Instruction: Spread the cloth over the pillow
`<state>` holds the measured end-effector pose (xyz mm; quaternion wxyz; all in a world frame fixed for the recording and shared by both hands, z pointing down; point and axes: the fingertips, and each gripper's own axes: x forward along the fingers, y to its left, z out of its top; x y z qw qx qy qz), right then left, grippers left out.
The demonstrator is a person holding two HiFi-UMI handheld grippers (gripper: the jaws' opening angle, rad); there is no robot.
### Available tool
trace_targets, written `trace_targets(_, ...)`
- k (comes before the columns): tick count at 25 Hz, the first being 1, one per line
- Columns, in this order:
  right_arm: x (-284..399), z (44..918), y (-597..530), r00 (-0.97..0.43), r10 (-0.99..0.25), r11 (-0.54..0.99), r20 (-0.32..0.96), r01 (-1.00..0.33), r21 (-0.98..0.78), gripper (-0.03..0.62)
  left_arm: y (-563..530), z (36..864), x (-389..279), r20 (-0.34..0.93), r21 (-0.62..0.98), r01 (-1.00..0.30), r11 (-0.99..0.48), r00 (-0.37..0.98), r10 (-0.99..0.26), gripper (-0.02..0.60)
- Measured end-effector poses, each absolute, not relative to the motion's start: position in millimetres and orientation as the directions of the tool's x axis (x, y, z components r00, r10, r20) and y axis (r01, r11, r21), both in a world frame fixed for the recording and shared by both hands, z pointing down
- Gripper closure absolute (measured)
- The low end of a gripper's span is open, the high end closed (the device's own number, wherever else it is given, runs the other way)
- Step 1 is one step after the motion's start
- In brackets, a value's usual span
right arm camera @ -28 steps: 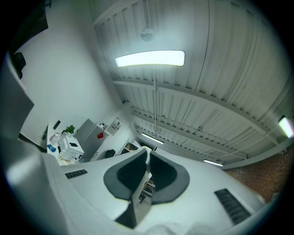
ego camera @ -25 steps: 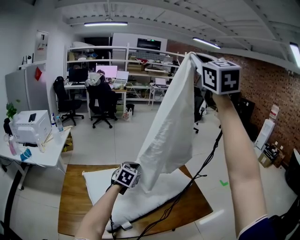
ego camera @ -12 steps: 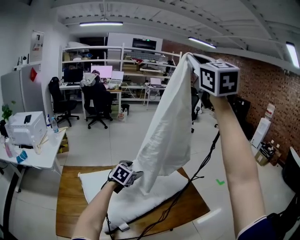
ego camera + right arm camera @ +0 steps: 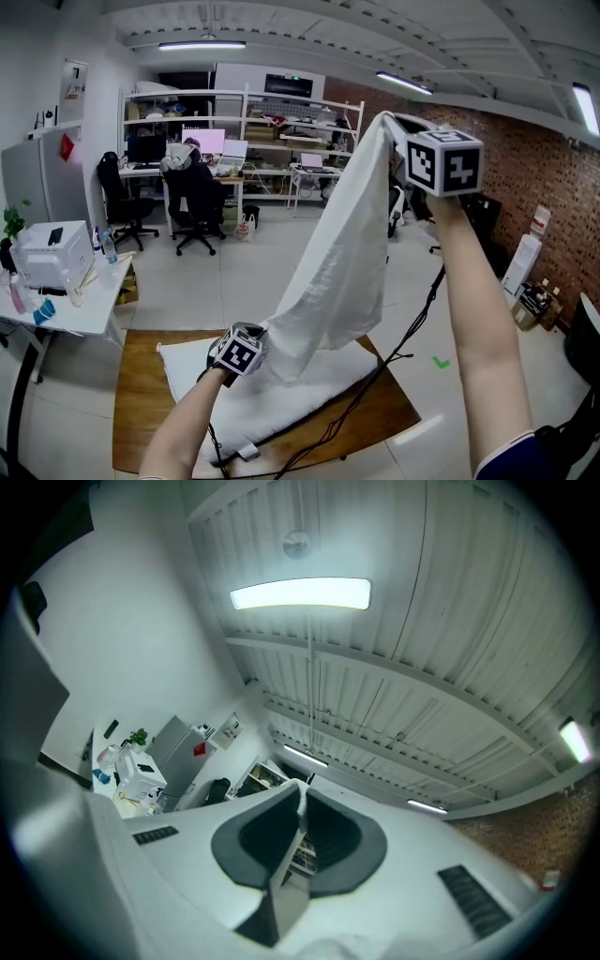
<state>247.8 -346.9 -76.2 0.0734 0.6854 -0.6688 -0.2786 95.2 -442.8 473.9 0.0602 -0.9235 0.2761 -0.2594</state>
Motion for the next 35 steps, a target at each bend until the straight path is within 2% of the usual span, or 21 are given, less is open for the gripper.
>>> trace_targets(6, 269, -72, -344, -0.026, -0.958, -0.11, -0.287, -0.887, 0.448, 0.569, -467, 450, 22, 0.431, -0.261, -0.583, -0.769, 0.642, -0.634, 0.565)
trace_targets(12, 285, -78, -343, -0.005, -0.959, -0.127, -0.284, -0.887, 0.444, 0.569, -495, 368, -64, 0.304, -0.289, -0.739, -0.609, 0.532, -0.79, 0.566)
trace_targets(22, 331, -63, -349, 0.043, -0.961, -0.151, -0.275, -0.91, 0.387, 0.569, -495, 249, -177, 0.136, -0.277, -0.874, -0.4, 0.377, -0.916, 0.568)
trace_targets(29, 365, -32, -354, 0.064, -0.967, -0.148, -0.247, -0.928, 0.342, 0.569, -471, 162, -224, 0.016, -0.218, -0.927, -0.306, 0.31, -0.951, 0.568)
trace_targets(35, 382, -2, -369, 0.049, -0.979, -0.113, -0.198, -0.938, 0.328, 0.569, -449, 112, -235, -0.037, -0.263, -0.935, -0.238, 0.257, -0.966, 0.569)
